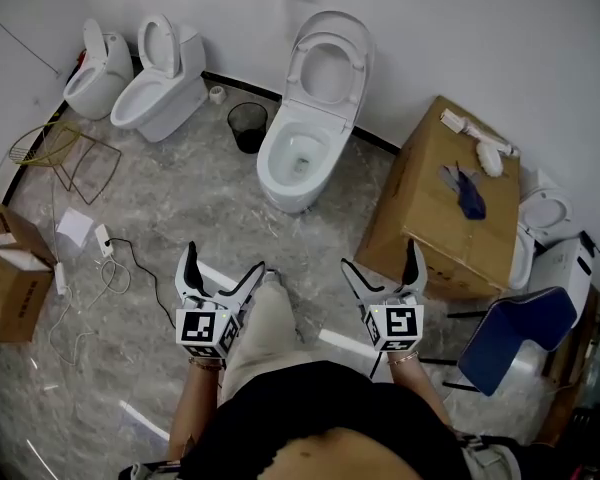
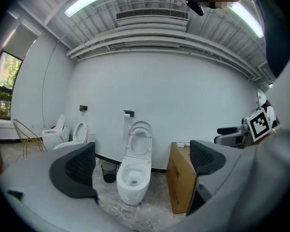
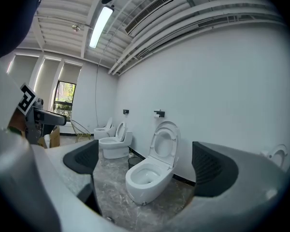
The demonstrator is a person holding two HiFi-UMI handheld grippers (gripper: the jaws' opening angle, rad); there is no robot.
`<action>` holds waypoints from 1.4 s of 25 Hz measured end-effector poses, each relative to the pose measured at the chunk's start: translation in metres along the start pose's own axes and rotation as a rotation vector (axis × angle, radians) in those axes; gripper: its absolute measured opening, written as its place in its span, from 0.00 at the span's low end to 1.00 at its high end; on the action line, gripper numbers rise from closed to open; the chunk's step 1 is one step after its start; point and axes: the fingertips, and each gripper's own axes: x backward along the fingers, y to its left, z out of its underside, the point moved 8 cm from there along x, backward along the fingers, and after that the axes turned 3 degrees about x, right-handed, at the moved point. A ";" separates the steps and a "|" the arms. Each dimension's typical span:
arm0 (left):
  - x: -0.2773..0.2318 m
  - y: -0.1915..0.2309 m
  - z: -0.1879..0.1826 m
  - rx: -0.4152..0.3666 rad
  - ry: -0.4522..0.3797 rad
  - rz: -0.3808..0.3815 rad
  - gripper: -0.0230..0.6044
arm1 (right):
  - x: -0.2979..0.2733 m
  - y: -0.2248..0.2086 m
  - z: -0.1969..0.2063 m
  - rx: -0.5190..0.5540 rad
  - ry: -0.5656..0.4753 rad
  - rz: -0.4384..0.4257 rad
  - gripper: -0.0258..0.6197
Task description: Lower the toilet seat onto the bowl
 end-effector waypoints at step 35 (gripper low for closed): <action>-0.391 0.157 -0.086 -0.044 0.035 0.173 0.96 | -0.385 -0.111 -0.051 -0.020 0.000 0.126 0.94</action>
